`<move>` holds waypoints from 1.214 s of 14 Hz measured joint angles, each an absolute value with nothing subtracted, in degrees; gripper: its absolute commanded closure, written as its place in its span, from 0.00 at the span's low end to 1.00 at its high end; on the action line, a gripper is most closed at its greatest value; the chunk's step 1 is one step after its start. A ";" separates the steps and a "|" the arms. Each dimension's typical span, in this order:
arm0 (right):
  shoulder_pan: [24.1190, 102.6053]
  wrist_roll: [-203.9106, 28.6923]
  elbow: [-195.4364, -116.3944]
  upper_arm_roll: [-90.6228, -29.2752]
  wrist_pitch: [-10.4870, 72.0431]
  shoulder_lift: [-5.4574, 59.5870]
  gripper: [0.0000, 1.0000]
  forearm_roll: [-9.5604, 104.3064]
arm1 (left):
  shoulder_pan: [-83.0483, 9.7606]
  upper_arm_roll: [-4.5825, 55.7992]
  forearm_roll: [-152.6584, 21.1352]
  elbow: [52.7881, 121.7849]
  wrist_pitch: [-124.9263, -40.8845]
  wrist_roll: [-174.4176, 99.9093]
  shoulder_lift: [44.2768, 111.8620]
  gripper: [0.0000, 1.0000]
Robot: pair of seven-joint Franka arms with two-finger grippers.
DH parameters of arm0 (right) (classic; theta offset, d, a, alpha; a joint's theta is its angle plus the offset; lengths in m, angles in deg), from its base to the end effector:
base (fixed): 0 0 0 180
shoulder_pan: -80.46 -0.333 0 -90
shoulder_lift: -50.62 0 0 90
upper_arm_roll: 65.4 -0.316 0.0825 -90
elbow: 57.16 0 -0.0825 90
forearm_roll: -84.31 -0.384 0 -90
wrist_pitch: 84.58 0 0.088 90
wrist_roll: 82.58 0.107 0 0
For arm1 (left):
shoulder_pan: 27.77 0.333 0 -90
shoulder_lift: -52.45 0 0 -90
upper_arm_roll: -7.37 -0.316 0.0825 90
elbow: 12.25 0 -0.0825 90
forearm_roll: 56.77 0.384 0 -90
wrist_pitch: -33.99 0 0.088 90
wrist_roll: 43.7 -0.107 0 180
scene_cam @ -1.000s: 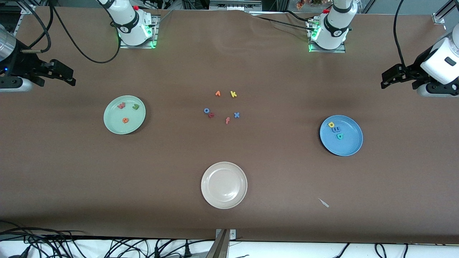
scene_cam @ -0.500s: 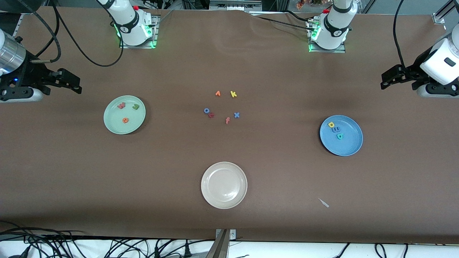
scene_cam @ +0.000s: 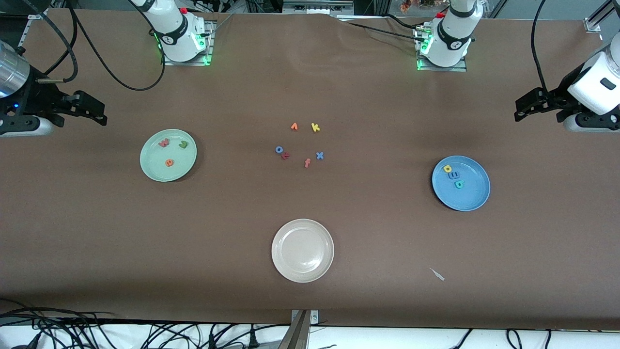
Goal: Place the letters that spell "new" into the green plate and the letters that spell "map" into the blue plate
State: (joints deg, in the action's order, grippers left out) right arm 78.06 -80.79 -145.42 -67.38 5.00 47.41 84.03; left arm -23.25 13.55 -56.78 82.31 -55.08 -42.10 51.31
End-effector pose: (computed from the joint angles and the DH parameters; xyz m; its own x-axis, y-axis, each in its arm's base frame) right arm 0.5688 0.0435 0.6067 0.9984 0.0452 -0.0331 0.0450 -0.9990 -0.0058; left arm 0.5439 -0.0163 0.5966 0.9971 -0.0008 -0.0759 -0.0011 -1.0000 -0.0041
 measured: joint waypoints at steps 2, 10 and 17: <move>78.07 -80.79 -145.42 -67.33 4.94 47.41 0.00 84.03 | -23.25 13.55 -56.78 82.30 -55.18 -42.10 51.31 0.00; 78.09 -80.80 -145.41 -67.31 4.59 47.41 0.00 84.03 | -23.25 13.55 -56.78 82.31 -55.27 -42.10 51.31 0.00; 78.09 -80.80 -145.41 -67.31 3.46 47.39 0.00 84.03 | -23.25 13.55 -56.78 82.35 -55.28 -42.10 51.31 0.00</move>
